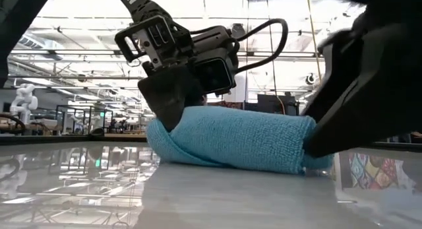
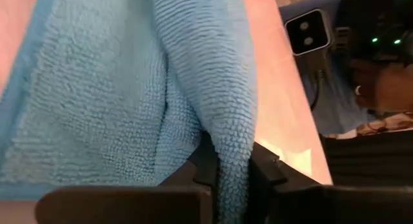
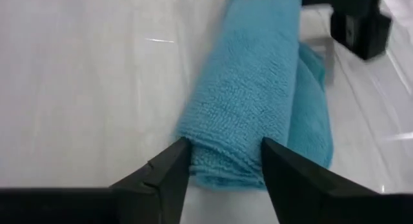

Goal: Roll towel
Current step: Roll the blue microfiber cloth

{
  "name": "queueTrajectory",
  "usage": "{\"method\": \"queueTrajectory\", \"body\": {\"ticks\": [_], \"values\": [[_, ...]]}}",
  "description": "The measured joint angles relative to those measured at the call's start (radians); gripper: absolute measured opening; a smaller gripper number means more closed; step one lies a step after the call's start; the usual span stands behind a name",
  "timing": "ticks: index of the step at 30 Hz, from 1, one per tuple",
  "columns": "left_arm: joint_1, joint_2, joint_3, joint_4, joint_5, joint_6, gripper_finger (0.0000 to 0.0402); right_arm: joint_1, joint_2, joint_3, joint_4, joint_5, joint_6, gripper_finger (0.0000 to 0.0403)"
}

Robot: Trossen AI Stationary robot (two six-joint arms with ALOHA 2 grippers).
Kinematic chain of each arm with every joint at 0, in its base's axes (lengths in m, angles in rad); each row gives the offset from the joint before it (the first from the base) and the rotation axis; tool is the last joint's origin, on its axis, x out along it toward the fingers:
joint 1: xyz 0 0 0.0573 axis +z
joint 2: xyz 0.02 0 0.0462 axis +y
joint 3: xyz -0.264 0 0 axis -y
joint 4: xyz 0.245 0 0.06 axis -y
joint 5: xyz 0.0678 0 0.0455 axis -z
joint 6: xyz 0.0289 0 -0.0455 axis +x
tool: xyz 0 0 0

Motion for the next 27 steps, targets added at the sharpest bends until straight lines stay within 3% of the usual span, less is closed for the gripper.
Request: {"method": "queueTrajectory", "body": {"ticks": [6,16,20,27], "values": [[0.013,-0.019,-0.003,-0.013,0.015,0.005,0.0075,-0.017,0.0,-0.047,0.002,-0.004,0.193,0.0131],[-0.005,-0.128,-0.002,-0.008,-0.071,0.062,0.0237,-0.023,-0.002,-0.056,0.0,-0.046,0.376,0.0024],[-0.02,-0.207,-0.002,-0.036,-0.19,0.12,0.0249,-0.023,-0.005,-0.056,-0.001,-0.051,0.445,0.0007],[-0.116,-0.335,-0.001,-0.118,-0.549,0.335,0.0232,-0.029,-0.006,-0.056,0.003,-0.087,0.54,0.0012]]}}
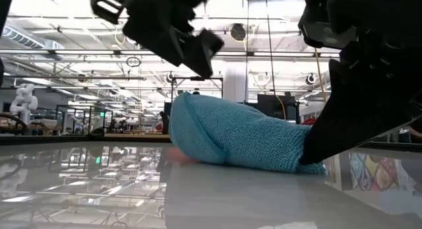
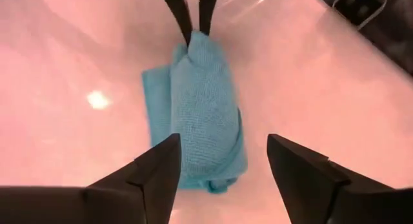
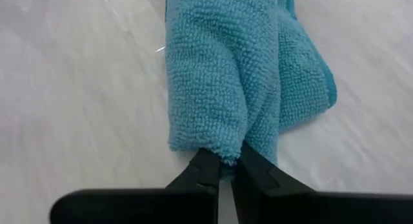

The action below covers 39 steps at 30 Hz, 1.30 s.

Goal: Roll towel
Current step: Roll the blue microfiber cloth

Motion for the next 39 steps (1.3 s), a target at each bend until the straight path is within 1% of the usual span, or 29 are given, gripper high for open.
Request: {"method": "queueTrajectory", "body": {"ticks": [4,7,10,12,14,16,19,24,28,33,36,39], "values": [[-0.079,-0.023,0.002,0.011,-0.109,0.103,0.023,-0.003,-0.004,0.0,0.01,-0.013,0.028,0.0012],[-0.131,-0.011,0.002,0.009,-0.206,0.138,0.023,-0.006,-0.006,0.0,0.031,-0.023,0.035,0.0012],[-0.151,0.023,0.002,0.035,-0.276,0.14,0.023,-0.007,-0.006,0.0,0.062,-0.033,0.033,0.0011],[-0.154,0.054,0.002,0.057,-0.292,0.138,0.023,-0.007,-0.006,-0.001,0.072,-0.037,0.034,0.0011],[-0.154,0.073,0.002,0.061,-0.333,0.108,0.023,-0.007,-0.006,-0.001,0.072,-0.037,0.034,0.0011],[-0.154,0.083,0.002,0.065,-0.349,0.064,0.023,-0.008,-0.006,0.0,0.069,-0.045,0.032,0.0011],[-0.154,0.084,0.002,0.072,-0.361,0.017,0.023,-0.008,-0.011,0.0,0.067,-0.051,0.01,0.0011],[-0.154,0.09,0.002,0.052,-0.329,0.032,0.023,-0.008,-0.036,-0.001,0.022,-0.059,-0.03,0.0011],[-0.149,0.119,0.002,0.024,-0.323,0.032,0.023,-0.019,-0.053,-0.001,-0.006,-0.061,-0.086,0.0011],[-0.148,0.164,0.002,0.03,-0.301,0.031,0.0229,-0.036,-0.057,-0.001,-0.011,-0.079,-0.12,0.0011],[-0.149,0.196,0.003,0.015,-0.301,0.03,0.0209,-0.04,-0.057,-0.001,-0.006,-0.088,-0.14,0.0011],[-0.15,0.212,0.007,-0.006,-0.3,-0.001,0.0168,-0.04,-0.057,-0.001,-0.008,-0.108,-0.161,0.0011]]}}
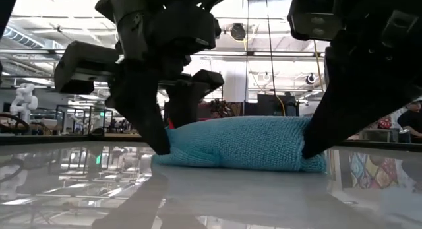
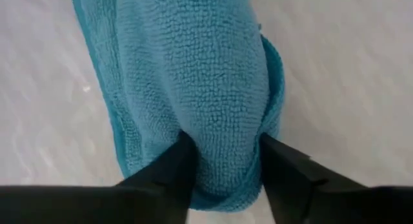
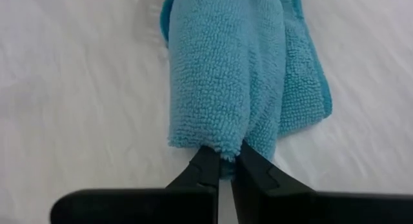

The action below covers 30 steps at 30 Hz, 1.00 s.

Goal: Roll towel
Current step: Roll the blue microfiber cloth

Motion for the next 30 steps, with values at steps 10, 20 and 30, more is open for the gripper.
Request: {"method": "queueTrajectory", "body": {"ticks": [10,20,30], "values": [[-0.006,0.001,-0.001,-0.01,-0.019,-0.098,0.0027,-0.014,-0.006,0.001,-0.1,0.014,0.037,0.0037],[0.014,0.001,-0.002,-0.05,-0.117,-0.224,0.003,-0.003,-0.135,0.0,-0.286,0.071,0.056,0.0194],[0.139,0.002,-0.004,-0.088,-0.165,-0.253,0.0034,0.015,-0.24,0.0,-0.373,0.173,0.091,0.02]]}}
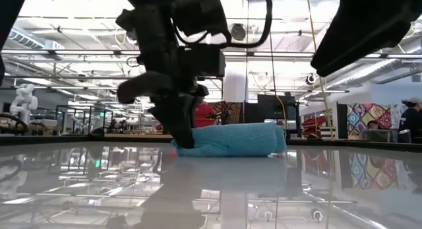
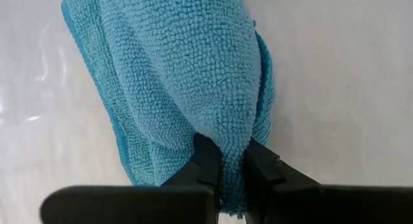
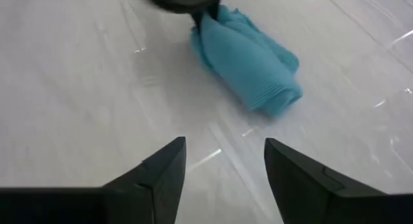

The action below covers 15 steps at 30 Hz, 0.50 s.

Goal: Roll towel
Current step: Roll the blue microfiber cloth

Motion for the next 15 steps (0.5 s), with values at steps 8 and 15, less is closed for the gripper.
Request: {"method": "queueTrajectory", "body": {"ticks": [8,15], "values": [[0.088,-0.004,-0.001,-0.011,0.0,0.023,0.0035,0.02,-0.002,0.0,-0.004,0.017,0.026,0.0182],[0.098,-0.045,0.002,-0.03,0.002,0.033,0.0087,0.057,-0.002,0.0,-0.033,0.053,0.1,0.0169]]}}
